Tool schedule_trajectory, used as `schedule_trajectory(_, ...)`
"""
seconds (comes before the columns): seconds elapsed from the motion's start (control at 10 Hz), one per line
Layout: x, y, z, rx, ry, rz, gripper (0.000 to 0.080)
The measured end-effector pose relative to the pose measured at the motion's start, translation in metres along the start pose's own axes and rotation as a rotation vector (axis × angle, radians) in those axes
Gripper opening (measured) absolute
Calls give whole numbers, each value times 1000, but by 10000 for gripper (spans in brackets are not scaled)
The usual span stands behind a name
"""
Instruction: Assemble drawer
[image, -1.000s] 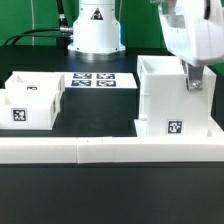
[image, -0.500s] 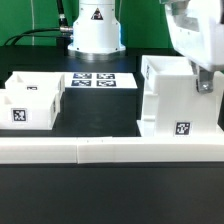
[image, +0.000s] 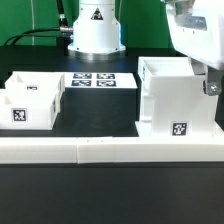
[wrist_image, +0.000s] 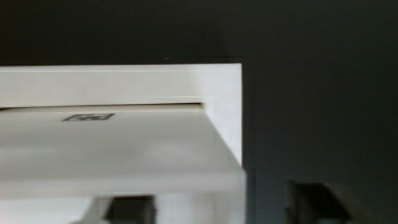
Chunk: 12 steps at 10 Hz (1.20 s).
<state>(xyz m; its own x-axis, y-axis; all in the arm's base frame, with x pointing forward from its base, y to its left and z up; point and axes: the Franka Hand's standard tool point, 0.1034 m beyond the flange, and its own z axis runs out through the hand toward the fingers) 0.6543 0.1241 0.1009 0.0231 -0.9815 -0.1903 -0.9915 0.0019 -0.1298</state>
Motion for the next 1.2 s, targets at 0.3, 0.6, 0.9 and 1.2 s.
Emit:
schedule_trajectory(0.3, 0, -2, -1, 7, 0, -8, 630)
schedule_trajectory(0.6, -2, 1, -8, 11, -5, -131, 648)
schedule_trajectory(0.9, -4, 16, -41, 25, -14, -327, 649)
schedule_trajectory(1.2, -3, 19, -39, 14, -12, -387, 649)
